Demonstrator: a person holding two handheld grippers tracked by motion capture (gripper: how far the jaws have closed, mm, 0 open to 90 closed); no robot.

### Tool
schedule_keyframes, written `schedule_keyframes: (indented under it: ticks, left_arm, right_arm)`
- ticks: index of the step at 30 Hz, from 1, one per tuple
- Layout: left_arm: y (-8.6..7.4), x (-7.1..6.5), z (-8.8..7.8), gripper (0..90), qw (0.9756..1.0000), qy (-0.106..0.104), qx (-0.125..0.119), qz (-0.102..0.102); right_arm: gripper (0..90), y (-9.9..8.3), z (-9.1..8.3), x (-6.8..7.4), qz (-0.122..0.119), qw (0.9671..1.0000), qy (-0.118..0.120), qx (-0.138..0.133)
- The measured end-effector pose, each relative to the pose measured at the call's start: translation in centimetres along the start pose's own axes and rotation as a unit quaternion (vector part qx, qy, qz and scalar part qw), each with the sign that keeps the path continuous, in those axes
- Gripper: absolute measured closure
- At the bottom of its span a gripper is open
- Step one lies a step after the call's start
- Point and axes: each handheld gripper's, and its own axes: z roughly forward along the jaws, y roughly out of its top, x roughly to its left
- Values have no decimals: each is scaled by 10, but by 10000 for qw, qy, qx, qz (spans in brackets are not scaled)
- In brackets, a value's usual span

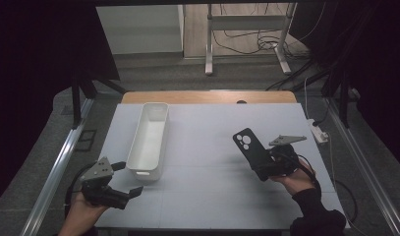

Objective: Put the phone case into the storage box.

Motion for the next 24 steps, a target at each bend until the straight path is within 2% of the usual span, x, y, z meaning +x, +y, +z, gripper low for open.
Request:
schedule_keyframes:
  ticks: [6, 11, 14, 24]
  left_arm:
    - [11, 0, 9, 0, 9998, -141, -86, 109]
    - [18, 0, 14, 0, 9994, -273, -133, 148]
    - [25, 1, 18, 0, 9985, -479, -177, 181]
    - [43, 0, 35, 0, 9957, -775, -294, 410]
  right_arm:
    - [148, 2, -2, 10, -61, 9996, 248, -137]
    - [148, 3, -5, 18, -144, 9990, 360, -211]
    - [148, 4, -6, 26, -251, 9982, 479, -263]
    - [148, 6, -10, 47, -513, 9946, 815, -393]
